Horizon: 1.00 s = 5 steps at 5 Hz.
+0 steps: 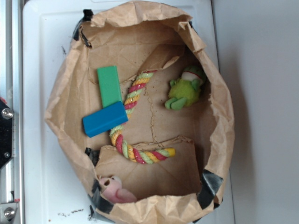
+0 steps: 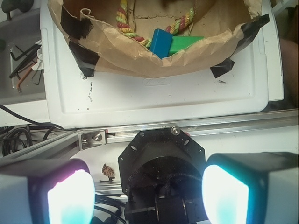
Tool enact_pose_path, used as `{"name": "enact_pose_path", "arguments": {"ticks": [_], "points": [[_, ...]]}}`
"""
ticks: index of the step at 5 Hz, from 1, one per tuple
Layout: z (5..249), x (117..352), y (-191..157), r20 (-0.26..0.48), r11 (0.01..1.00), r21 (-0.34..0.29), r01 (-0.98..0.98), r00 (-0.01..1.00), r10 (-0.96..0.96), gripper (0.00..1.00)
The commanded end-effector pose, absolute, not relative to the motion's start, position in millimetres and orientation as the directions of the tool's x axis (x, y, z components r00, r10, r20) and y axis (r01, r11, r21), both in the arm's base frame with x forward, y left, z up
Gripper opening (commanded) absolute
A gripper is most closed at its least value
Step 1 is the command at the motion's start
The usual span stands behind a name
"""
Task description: Grab the green animal.
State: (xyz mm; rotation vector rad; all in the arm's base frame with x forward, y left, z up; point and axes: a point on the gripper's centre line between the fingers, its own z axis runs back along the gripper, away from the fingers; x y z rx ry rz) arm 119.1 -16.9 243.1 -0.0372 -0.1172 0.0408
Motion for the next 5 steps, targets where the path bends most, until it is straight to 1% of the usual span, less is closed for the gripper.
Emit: {"name": "enact_pose_path", "arguments": {"ticks": [1, 2, 3, 4, 5], "points": [[243, 119, -17, 0.116, 0.998, -0.039, -0.038, 0.992, 0.043, 1.00], [239, 154, -21, 0.149, 0.995, -0.055, -0.087, 0.984, 0.095, 1.00], [241, 181, -20, 0.210, 0.988, -0.086, -0.126, 0.967, 0.142, 1.00], [236, 205, -15, 0.270, 0.977, -0.101, -0.187, 0.940, 0.208, 1.00], [221, 226, -5, 0.262, 0.964, -0.121, -0.236, 0.929, 0.260, 1.00]]}}
